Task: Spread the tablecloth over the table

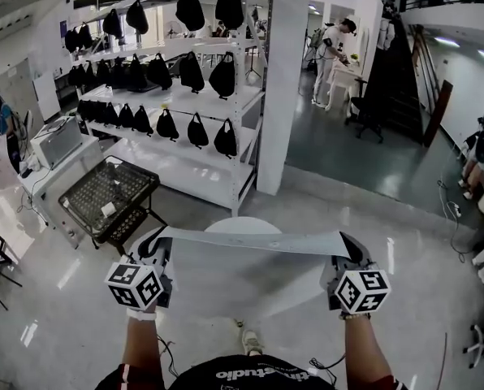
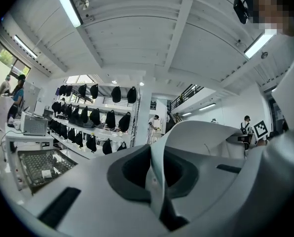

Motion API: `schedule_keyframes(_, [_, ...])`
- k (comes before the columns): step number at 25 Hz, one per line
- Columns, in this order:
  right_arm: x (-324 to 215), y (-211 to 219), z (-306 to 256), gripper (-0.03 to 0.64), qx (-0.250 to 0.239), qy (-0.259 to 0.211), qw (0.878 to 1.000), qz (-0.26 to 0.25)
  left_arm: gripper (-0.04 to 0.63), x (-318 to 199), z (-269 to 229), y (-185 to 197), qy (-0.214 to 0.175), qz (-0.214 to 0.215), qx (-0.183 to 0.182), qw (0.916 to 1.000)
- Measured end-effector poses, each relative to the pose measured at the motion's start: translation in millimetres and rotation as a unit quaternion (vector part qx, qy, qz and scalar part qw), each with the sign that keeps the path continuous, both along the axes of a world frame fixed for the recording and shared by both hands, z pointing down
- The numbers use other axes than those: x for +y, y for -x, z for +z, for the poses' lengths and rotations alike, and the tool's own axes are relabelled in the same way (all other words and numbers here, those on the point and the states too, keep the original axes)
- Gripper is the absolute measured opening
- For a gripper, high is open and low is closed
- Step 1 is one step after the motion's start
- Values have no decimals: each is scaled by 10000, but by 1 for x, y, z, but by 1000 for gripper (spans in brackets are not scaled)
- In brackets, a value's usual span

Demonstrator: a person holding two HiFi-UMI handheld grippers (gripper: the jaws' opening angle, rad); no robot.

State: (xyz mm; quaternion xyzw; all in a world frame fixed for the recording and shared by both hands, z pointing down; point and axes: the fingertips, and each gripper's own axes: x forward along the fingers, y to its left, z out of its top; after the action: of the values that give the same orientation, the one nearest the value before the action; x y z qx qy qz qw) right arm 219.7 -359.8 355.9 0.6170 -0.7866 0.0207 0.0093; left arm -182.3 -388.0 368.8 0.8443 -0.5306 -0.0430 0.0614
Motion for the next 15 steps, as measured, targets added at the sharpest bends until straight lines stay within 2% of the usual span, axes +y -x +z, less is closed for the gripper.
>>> schedule_keyframes(5, [-64, -6, 0, 26, -38, -1, 10000, -85, 20, -56, 1, -5, 66, -77, -86, 9999])
schedule_keyframes(10, [-125, -4, -2, 26, -13, -7, 9998, -189, 20, -112, 1, -2, 112, -226, 56, 9997])
schedule_keyframes(15, [-181, -2, -1, 26, -54, 121, 9995, -296, 20, -162, -1, -1, 156, -326, 31, 9993])
